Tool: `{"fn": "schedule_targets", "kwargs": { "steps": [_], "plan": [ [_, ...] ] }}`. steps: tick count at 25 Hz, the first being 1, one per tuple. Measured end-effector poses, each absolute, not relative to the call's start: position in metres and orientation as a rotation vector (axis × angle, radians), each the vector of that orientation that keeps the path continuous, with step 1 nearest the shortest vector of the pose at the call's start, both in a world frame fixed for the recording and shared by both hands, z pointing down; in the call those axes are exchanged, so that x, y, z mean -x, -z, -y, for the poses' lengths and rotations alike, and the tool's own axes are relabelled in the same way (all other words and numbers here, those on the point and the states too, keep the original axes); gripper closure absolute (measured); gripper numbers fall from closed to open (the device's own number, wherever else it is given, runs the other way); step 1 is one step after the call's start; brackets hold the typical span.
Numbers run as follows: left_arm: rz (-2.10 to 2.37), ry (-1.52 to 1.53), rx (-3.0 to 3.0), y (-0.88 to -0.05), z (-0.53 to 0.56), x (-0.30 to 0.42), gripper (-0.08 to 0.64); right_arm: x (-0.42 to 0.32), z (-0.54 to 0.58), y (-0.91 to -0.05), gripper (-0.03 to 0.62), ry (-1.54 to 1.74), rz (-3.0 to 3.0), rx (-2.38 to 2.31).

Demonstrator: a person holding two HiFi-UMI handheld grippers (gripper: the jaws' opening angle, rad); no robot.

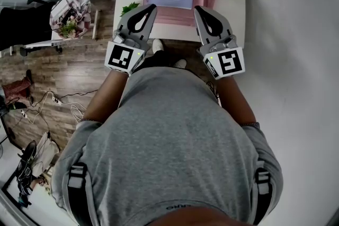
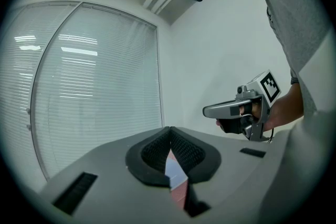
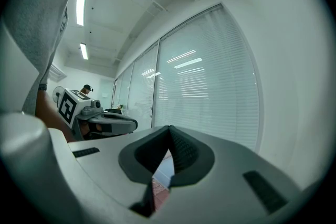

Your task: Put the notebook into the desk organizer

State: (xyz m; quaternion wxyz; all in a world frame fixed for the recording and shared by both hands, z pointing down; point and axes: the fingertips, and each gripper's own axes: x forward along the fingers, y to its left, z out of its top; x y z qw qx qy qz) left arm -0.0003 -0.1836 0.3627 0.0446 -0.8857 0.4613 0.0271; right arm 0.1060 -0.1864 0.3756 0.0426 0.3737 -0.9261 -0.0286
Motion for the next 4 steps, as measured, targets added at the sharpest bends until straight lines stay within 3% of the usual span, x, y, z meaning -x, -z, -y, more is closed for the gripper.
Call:
{"fn": "schedule_targets", "kwargs": {
  "steps": [4],
  "plan": [
    [-1.409,-0.075,2.704,-0.3625,0.1833,0.0053,0.540,-0.1009,0.1868,-0.3760,0.586,0.085,2.828,-1.139]
  ]
}}
